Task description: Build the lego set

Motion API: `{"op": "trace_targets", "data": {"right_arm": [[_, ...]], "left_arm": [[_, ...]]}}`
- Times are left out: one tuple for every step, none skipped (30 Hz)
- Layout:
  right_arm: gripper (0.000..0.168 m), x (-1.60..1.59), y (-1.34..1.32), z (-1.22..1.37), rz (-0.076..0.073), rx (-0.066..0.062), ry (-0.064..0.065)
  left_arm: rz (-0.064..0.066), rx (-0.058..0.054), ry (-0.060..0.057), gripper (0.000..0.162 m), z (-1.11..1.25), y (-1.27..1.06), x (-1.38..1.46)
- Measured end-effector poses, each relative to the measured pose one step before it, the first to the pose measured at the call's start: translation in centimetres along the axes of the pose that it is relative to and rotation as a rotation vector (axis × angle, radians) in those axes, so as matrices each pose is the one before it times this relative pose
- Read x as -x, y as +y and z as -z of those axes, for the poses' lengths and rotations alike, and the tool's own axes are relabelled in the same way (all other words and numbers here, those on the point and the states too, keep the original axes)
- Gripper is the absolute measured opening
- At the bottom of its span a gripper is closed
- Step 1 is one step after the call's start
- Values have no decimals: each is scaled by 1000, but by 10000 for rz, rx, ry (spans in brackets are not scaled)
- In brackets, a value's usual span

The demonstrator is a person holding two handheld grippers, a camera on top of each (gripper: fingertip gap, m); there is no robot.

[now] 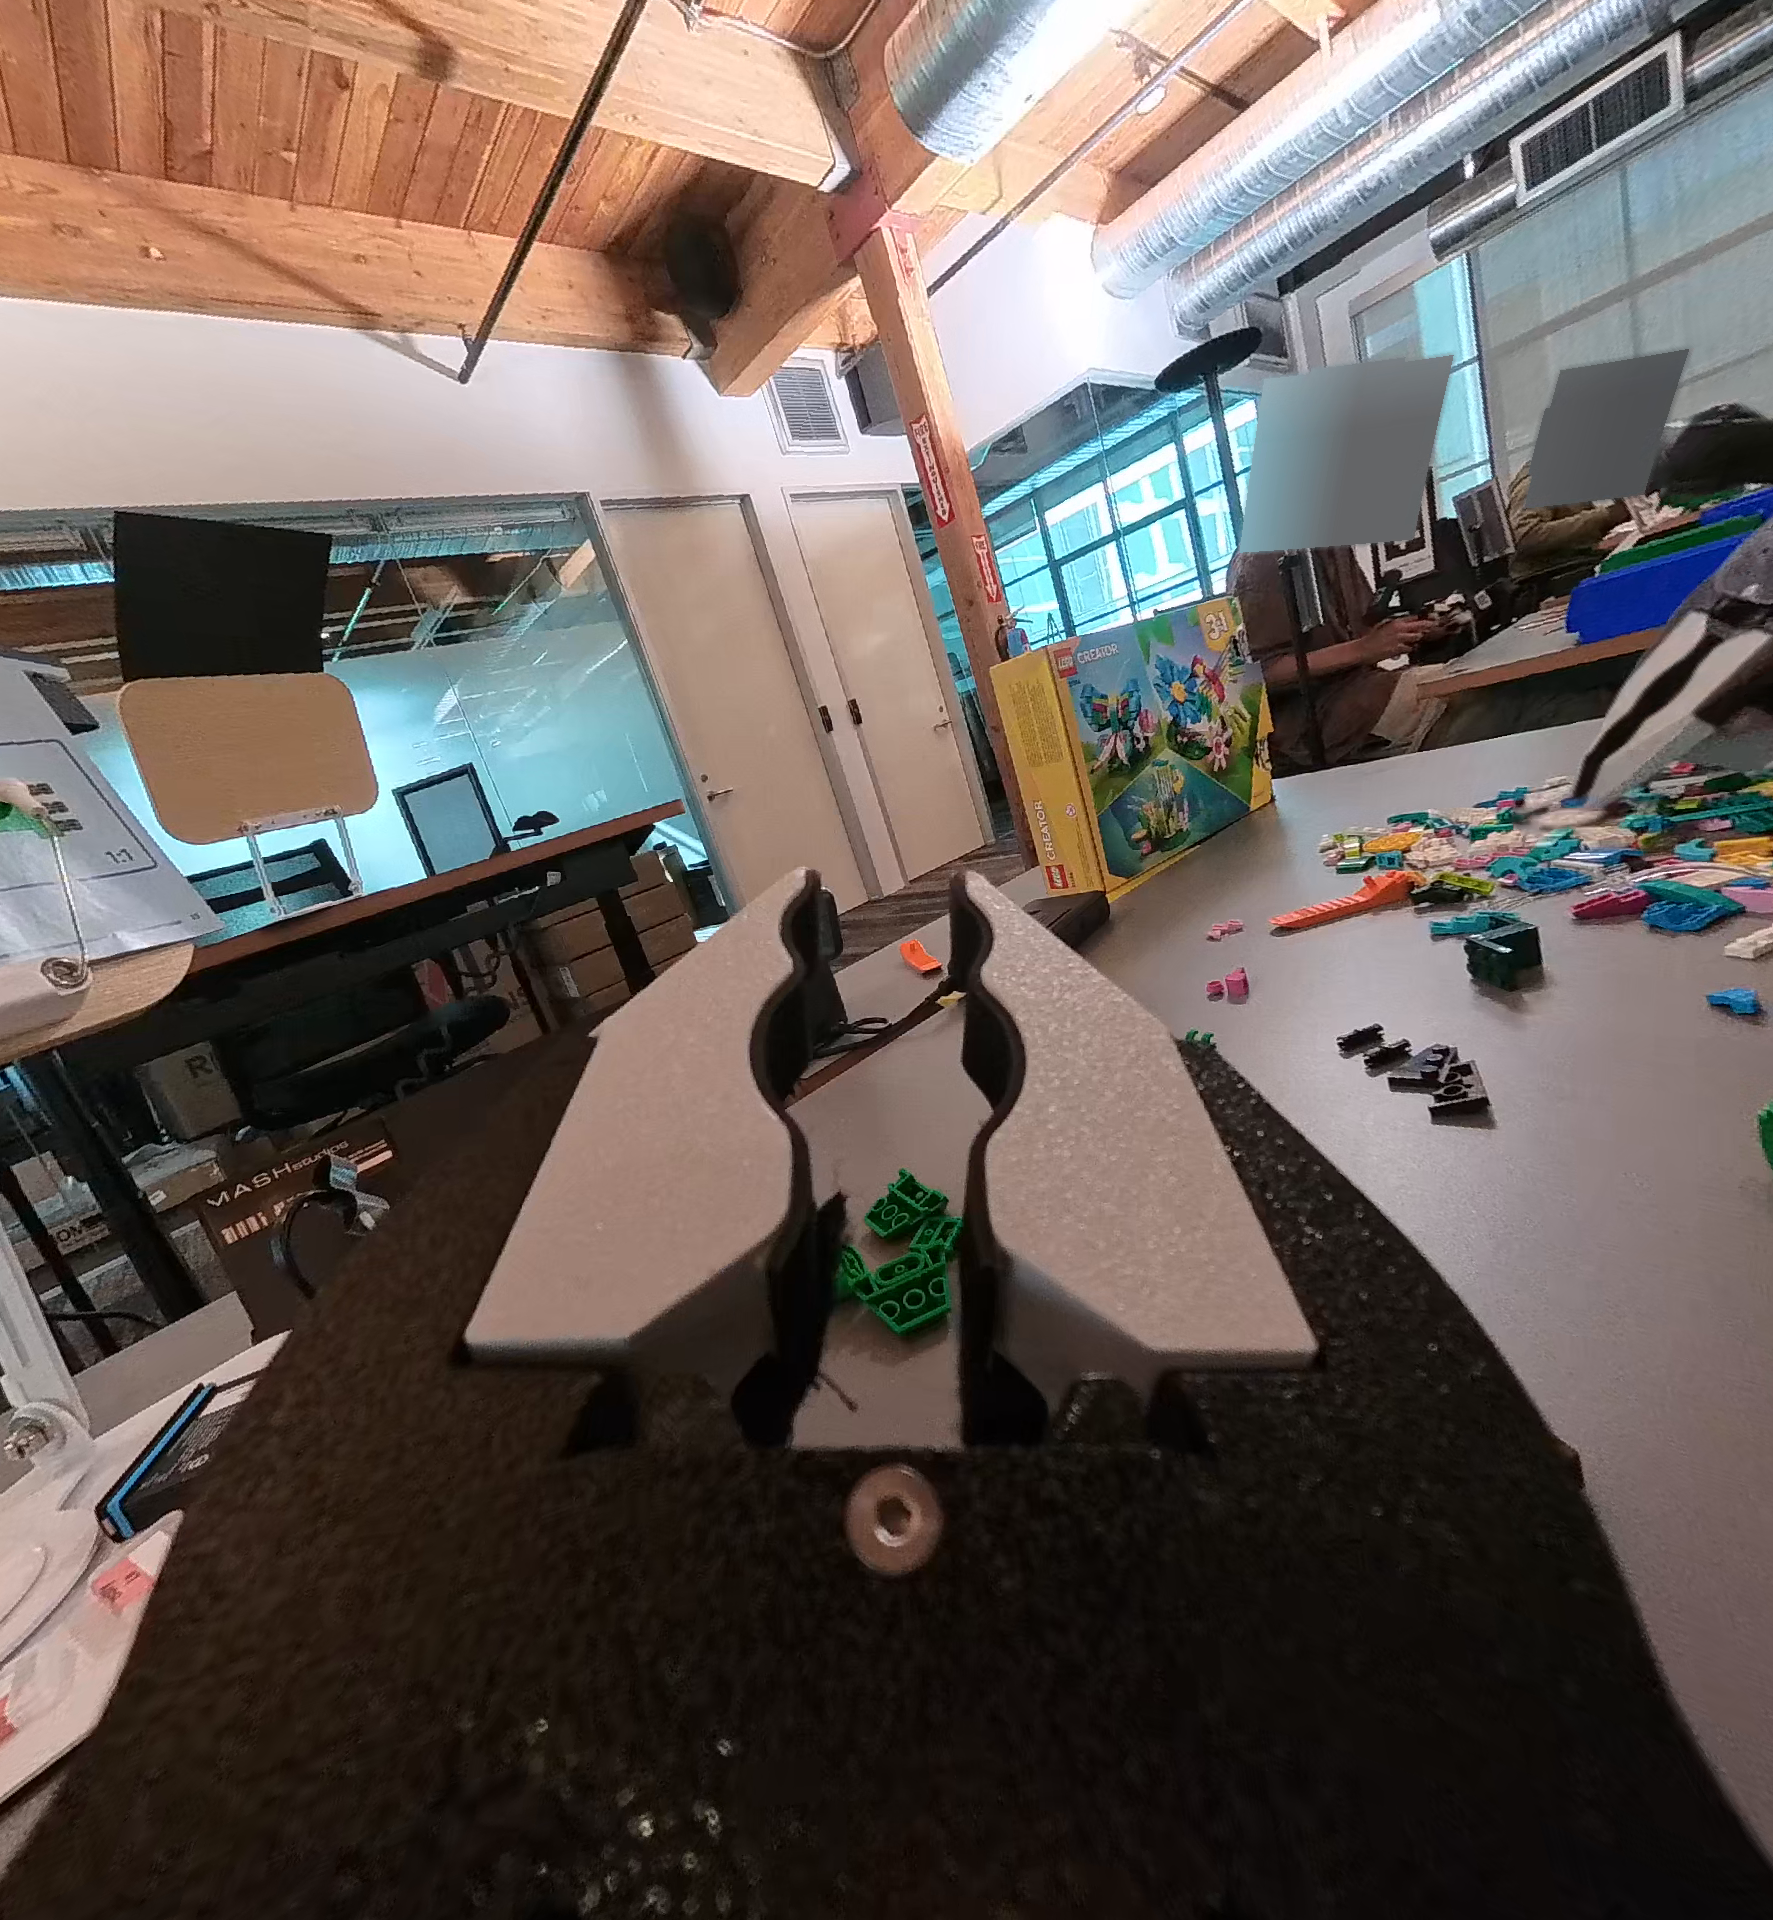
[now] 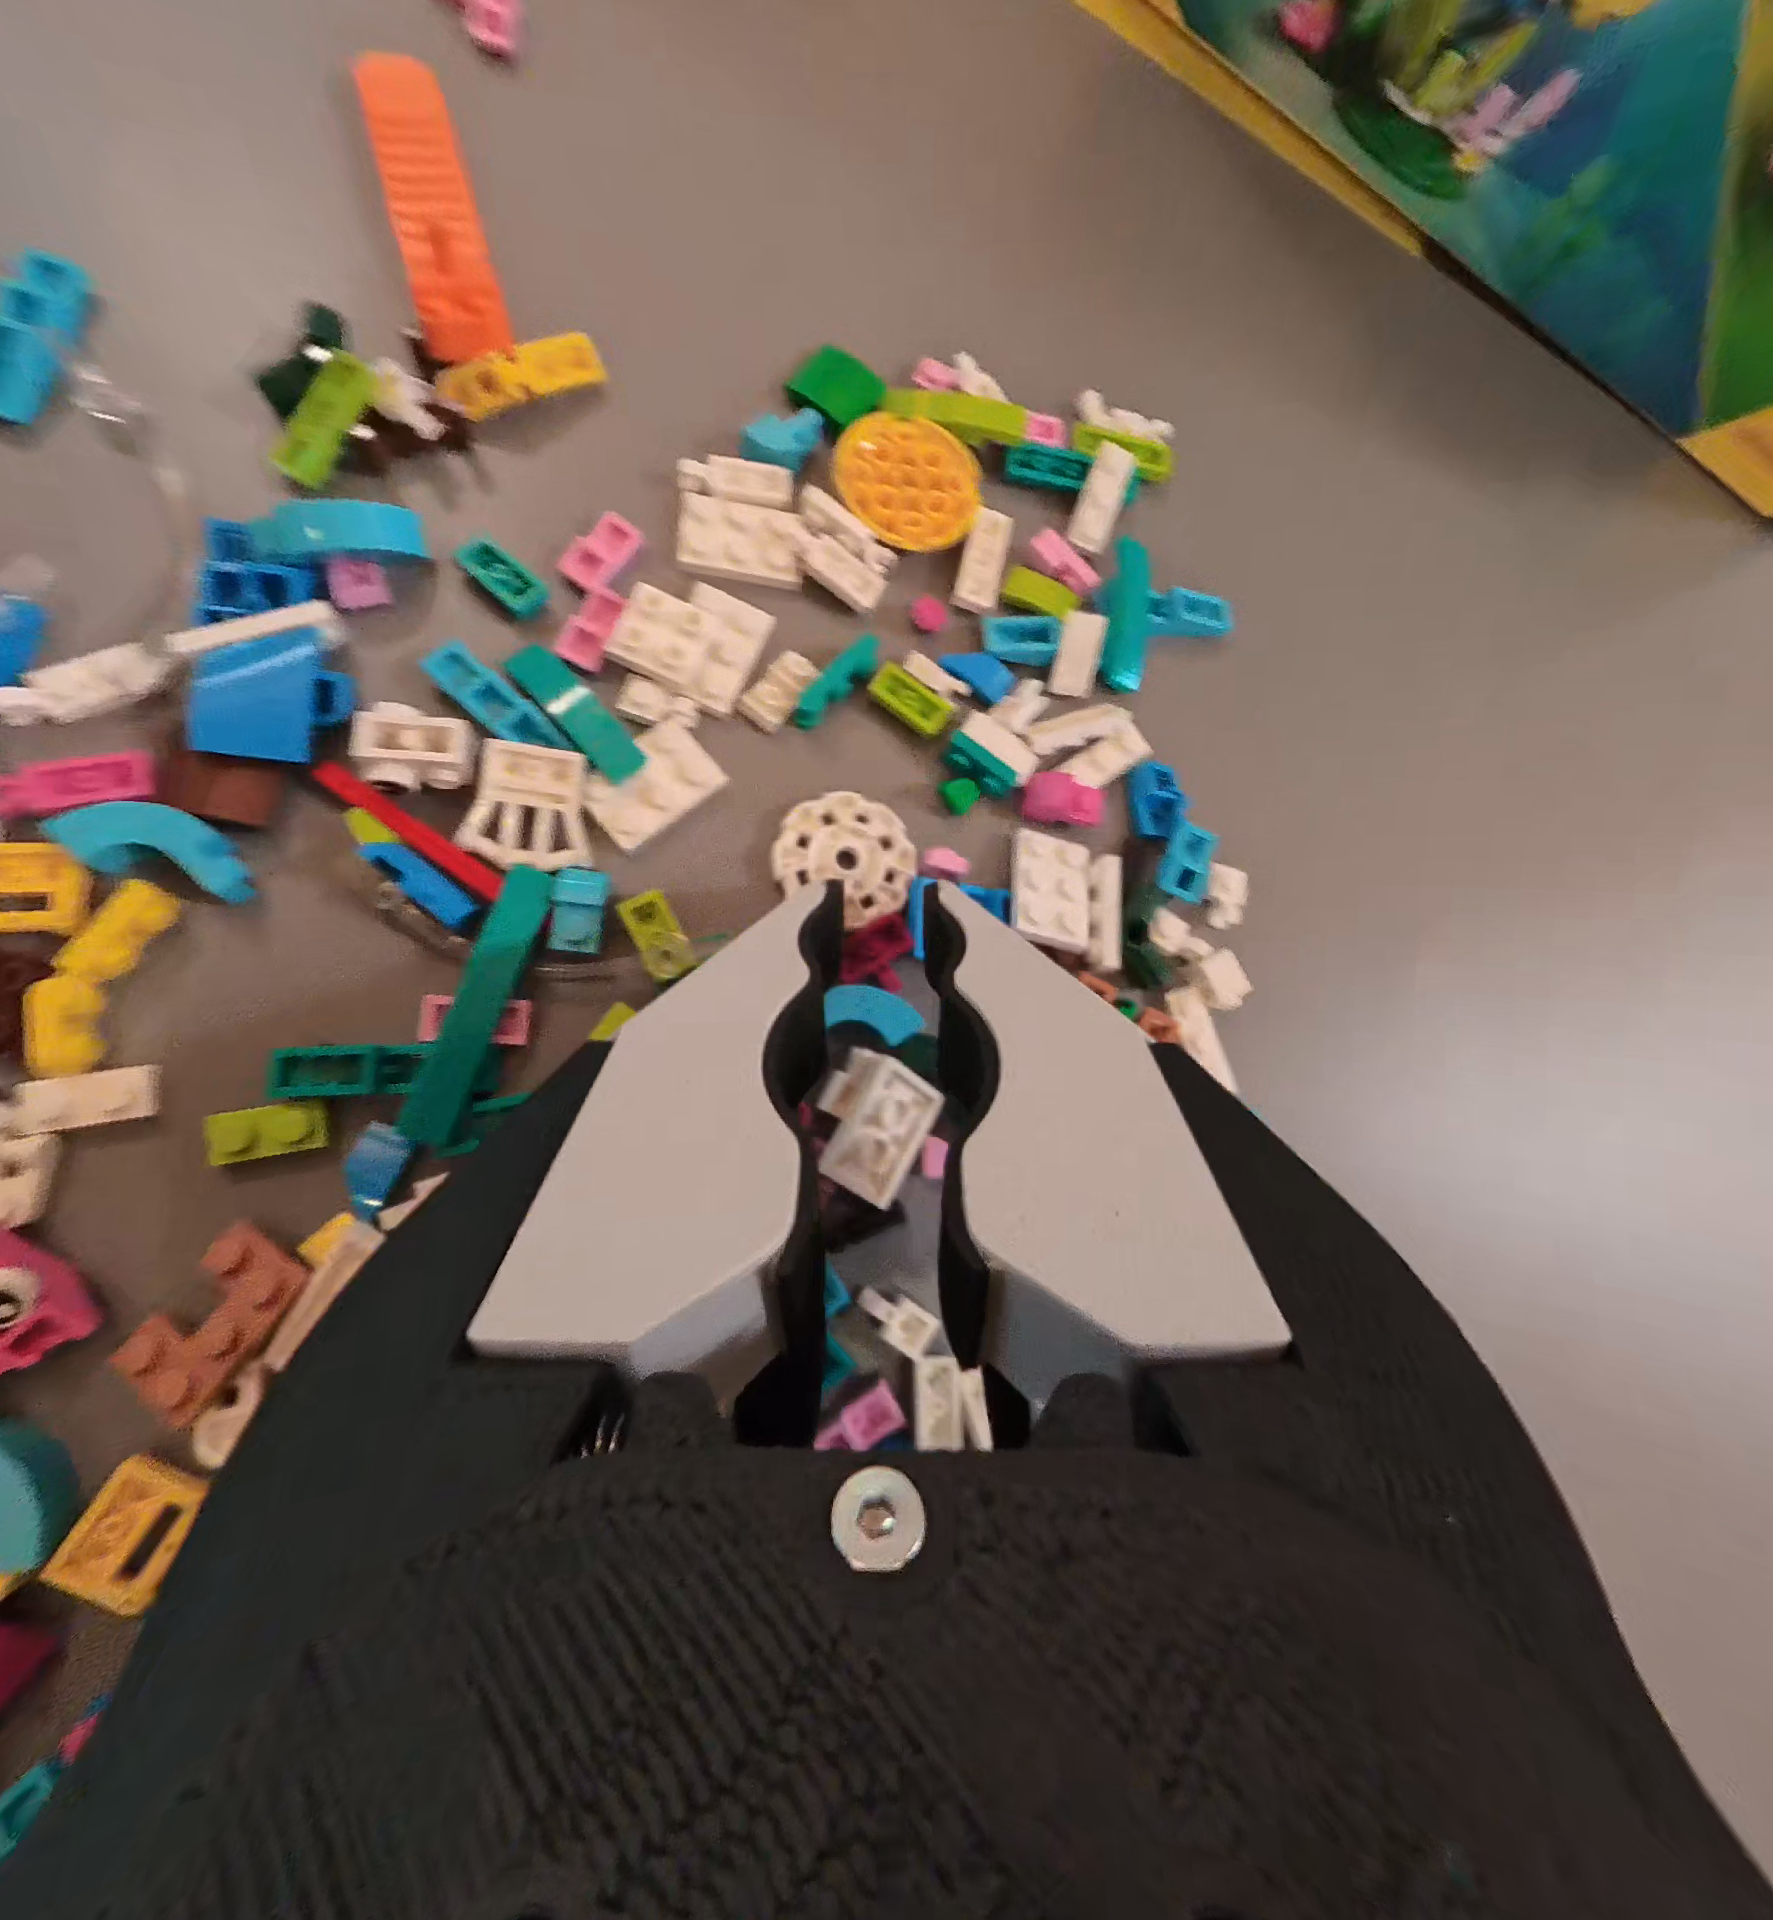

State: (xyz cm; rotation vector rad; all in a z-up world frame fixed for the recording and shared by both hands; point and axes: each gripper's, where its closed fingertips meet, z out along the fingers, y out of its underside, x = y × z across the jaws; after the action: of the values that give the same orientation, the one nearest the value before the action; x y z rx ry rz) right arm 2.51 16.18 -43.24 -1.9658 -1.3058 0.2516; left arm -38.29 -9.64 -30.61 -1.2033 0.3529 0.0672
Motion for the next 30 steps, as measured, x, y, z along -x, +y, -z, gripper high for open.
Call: {"op": "trace_targets", "data": {"right_arm": [[13, -441, -61, 167, 31, 28, 260], [14, -130, -387, 211, -52, -189, 88], [14, 210, -527, 263, -80, -280, -115], [15, 719, -633, 269, -30, -339, -400], [16, 1043, -657, 212, 16, -358, -534], [16, 1429, -598, 120, 125, -332, -718], [16, 1643, -451, -31, 183, -237, -785], [17, 1156, -199, -238, 158, -59, -470], [17, 690, 91, -337, 195, 135, -191], [17, 583, 231, -384, 264, 196, -140], [17, 555, 194, -431, 262, 152, -140], [17, 527, 222, -466, 230, 158, -127], [17, 368, 372, -444, 216, 256, -43], [16, -133, 225, -267, 86, 195, 212], [15, -587, -9, 0, -125, 77, 390], [15, -703, 328, -1, -120, 313, 413], [16, -237, -139, 67, -16, -16, 155], [16, 228, -525, 76, 25, -261, -88], [16, 555, -718, 57, -16, -363, -257], [17, 957, -760, 6, -1, -357, -452], [17, 1088, -655, -83, 70, -285, -474], [17, 742, -356, -189, 93, -109, -243], [17, 418, 98, -256, 77, 147, -81], [17, 86, 439, -258, 71, 323, 79], [15, -289, 158, -54, 90, 109, 280], [14, -364, 292, 75, 4, 182, 225], [14, -625, 469, 123, -139, 281, 310], [14, -502, 493, 174, -93, 258, 206], [13, -453, 329, 230, -37, 114, 189], [14, -389, 71, 274, -117, -48, 145]], "left_arm": [[-3, -3, 5, 21, -4, -6, -14], [0, 6, 6, 21, -5, 12, -6], [2, 3, 4, 21, 2, 4, -7], [0, -4, -3, 21, -3, -6, 4], [4, -1, 1, 21, 2, 1, 6], [5, 3, 8, 21, -7, 8, -14], [2, 2, 6, 21, 2, 3, -9], [0, -1, 6, 21, 3, 8, -11], [2, 2, 5, 21, -8, 6, -8], [6, 3, 12, 21, 2, 4, -21], [4, 1, 11, 21, -6, 8, -7], [2, -1, 1, 21, -1, -1, -2], [2, -9, 3, 21, 12, -20, -9], [3, -5, -1, 21, 6, -10, -2], [1, 1, -2, 21, 3, 3, 12], [-2, 7, 0, 21, -6, 12, -7], [-5, 4, 3, 21, -11, 5, -18], [-8, -4, 19, 21, 2, -14, -41], [-6, 0, 6, 21, -2, -2, -13], [5, 2, 2, 21, 2, 3, -7], [9, -2, 3, 21, 3, 2, 8], [9, -6, -3, 21, -2, -6, 8], [11, -5, 5, 21, 8, -15, 6], [7, 1, 5, 21, 3, 4, -2], [2, -2, 1, 21, -1, -2, -4], [3, -3, 0, 21, -2, -4, -2], [7, 2, 1, 21, -5, 9, 5], [8, 1, 2, 21, 3, 3, 2], [2, -5, -5, 21, 8, -8, 14], [4, -2, -1, 21, -1, -3, -1]]}}
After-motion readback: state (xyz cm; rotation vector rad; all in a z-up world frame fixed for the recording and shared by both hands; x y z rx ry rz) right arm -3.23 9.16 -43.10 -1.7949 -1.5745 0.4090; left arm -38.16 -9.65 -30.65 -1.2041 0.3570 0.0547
